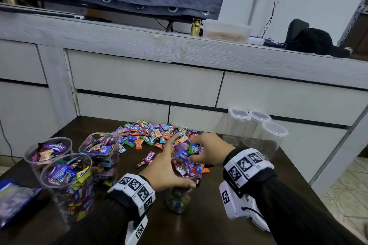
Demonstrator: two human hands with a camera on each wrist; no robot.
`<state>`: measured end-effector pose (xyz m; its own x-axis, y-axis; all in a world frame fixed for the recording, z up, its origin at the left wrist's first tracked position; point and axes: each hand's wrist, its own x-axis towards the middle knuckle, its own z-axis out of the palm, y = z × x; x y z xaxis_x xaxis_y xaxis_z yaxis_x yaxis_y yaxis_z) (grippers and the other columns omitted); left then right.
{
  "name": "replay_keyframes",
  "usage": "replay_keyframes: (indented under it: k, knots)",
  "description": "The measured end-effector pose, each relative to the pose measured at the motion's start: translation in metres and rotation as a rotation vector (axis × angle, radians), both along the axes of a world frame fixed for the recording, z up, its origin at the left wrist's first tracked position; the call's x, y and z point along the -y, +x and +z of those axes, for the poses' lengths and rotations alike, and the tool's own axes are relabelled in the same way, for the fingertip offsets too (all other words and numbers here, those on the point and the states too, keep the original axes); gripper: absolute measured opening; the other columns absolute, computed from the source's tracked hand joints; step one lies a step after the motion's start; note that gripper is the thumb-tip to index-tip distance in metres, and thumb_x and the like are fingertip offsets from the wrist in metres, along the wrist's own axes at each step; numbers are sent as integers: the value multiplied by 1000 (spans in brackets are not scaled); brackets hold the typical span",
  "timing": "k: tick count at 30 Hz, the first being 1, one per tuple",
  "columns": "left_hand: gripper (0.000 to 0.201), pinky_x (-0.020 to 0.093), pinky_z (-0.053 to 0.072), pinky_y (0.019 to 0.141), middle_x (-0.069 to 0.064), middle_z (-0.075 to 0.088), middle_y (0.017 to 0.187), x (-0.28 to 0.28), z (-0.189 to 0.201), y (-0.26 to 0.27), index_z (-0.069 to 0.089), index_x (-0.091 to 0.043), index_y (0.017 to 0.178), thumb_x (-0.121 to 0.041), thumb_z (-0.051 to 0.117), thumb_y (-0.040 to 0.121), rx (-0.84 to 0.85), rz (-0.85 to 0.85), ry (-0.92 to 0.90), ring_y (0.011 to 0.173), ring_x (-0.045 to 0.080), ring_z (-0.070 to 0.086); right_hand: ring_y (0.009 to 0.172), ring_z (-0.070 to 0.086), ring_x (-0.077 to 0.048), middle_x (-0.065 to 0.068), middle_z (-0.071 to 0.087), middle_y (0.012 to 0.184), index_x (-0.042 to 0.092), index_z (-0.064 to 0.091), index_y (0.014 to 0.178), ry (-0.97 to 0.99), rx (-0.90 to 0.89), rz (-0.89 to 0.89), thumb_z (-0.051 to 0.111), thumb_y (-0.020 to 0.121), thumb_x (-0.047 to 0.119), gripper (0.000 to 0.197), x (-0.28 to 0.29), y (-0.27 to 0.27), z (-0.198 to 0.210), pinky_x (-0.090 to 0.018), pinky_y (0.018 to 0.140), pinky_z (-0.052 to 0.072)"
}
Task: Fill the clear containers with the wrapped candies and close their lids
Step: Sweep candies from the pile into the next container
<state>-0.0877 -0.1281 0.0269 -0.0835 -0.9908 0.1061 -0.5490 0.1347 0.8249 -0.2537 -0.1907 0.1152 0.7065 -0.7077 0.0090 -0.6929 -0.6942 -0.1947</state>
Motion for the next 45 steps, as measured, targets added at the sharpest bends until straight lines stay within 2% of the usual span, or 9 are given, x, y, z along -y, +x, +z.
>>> replay_keyframes:
  k: [2, 6, 13, 16, 20, 26, 30, 39, 45]
  knots:
    - [138, 21, 29, 102, -15, 43, 131, 2, -1, 1, -5, -65, 137, -70, 87, 34, -2, -6, -10, 120, -2, 40, 80, 53, -23, -6, 58, 79, 12, 61, 81, -16, -90, -4, 67, 83, 31, 20, -2, 5, -2, -30, 68, 38]
    - [119, 23, 33, 103, -17, 45, 130, 6, -2, 2, 12, -67, 131, -69, 86, 39, 24, -26, -28, 122, 0, 43, 113, 54, -25, -10, 62, 121, 12, 53, 132, 32, -51, -10, 71, 80, 40, 61, -2, 7, -8, -26, 81, 37]
    - [108, 28, 46, 103, -25, 53, 121, 10, -6, 0, 39, -33, 135, -74, 81, 45, 69, -15, -76, 117, -3, 51, 105, 55, -21, -7, 64, 112, 17, 61, 116, 23, 165, -61, 74, 75, 46, 52, -1, 7, -19, -27, 76, 37]
    - [109, -5, 24, 94, -55, 30, 114, 7, -6, 0, 33, -42, 139, -71, 81, 45, 37, -4, -157, 112, -34, 28, 94, 55, -21, -3, 60, 97, 12, 62, 104, -69, 277, -43, 68, 82, 45, 40, -5, 8, -30, -22, 69, 27]
    - [95, 3, 42, 88, -38, 58, 115, 9, -3, -3, 36, -62, 125, -51, 91, 48, -24, -40, -110, 109, -18, 53, 83, 48, -18, -1, 43, 93, 11, 62, 95, -93, 324, -46, 60, 87, 45, 35, -11, 15, -36, -29, 70, 34]
    - [130, 23, 44, 102, -21, 57, 129, 9, -13, 1, 20, -43, 147, -56, 93, 40, -92, -10, -81, 119, -5, 54, 87, 54, -20, -6, 63, 93, 10, 58, 94, -133, 349, 108, 57, 92, 29, 19, -17, 22, -39, -27, 73, 37]
    - [131, 7, 40, 94, -23, 59, 120, 9, -16, 2, 5, -71, 134, -57, 92, 38, -99, 1, -66, 113, -11, 54, 90, 56, -24, -10, 67, 95, 9, 67, 99, -121, 227, 155, 54, 94, 28, 23, -13, 22, -44, -29, 75, 35]
    - [126, 5, 37, 96, -26, 52, 123, 13, -17, 2, 14, -60, 138, -62, 91, 37, -75, -2, -72, 117, -17, 47, 72, 48, 0, 15, 50, 75, 21, 53, 85, 34, 637, 43, 45, 100, 21, 17, -15, 18, -38, -11, 67, 34]
    - [119, -3, 33, 83, -34, 47, 113, 11, -12, 3, 5, -80, 117, -68, 89, 34, -70, 31, -41, 101, -30, 43, 92, 60, -18, -7, 65, 94, 11, 60, 91, 215, 840, -74, 48, 97, 14, 14, -18, 27, -35, -33, 85, 47]
